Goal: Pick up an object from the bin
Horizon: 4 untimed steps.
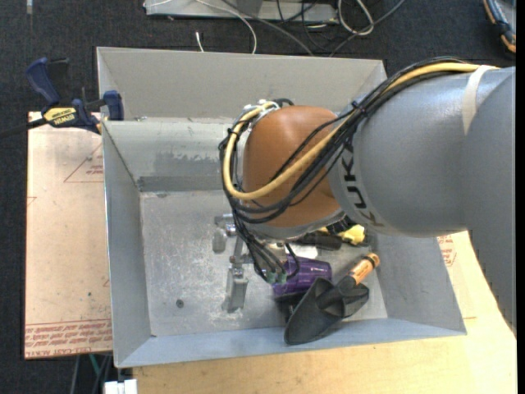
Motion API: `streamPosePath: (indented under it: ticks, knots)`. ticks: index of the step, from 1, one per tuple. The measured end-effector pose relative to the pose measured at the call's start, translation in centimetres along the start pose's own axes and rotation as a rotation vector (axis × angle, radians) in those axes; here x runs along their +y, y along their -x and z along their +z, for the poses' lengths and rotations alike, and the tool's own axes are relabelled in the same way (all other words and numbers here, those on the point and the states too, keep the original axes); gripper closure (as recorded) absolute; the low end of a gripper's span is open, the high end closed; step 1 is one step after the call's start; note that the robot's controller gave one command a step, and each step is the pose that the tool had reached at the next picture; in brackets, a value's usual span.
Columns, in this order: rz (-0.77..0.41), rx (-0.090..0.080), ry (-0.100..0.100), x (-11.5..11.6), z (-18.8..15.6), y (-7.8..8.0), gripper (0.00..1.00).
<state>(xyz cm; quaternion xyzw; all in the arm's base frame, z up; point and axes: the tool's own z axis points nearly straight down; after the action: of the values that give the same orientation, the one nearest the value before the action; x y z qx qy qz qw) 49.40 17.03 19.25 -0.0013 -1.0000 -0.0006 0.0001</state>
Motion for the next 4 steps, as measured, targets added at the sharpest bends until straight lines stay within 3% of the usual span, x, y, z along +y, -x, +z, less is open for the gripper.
streamPosePath:
  ticks: [1,2,3,4]
  knots:
    - [0.000,0.000,0.000,0.0,0.0,0.0,0.00]
    - [-0.015,-0.009,-0.002,-8.4,-5.5,3.4,0.00]
    - [0.031,0.005,0.002,-1.7,-5.2,0.6,0.00]
    - [-0.076,-0.006,-0.002,-13.0,-2.1,8.3,0.00]
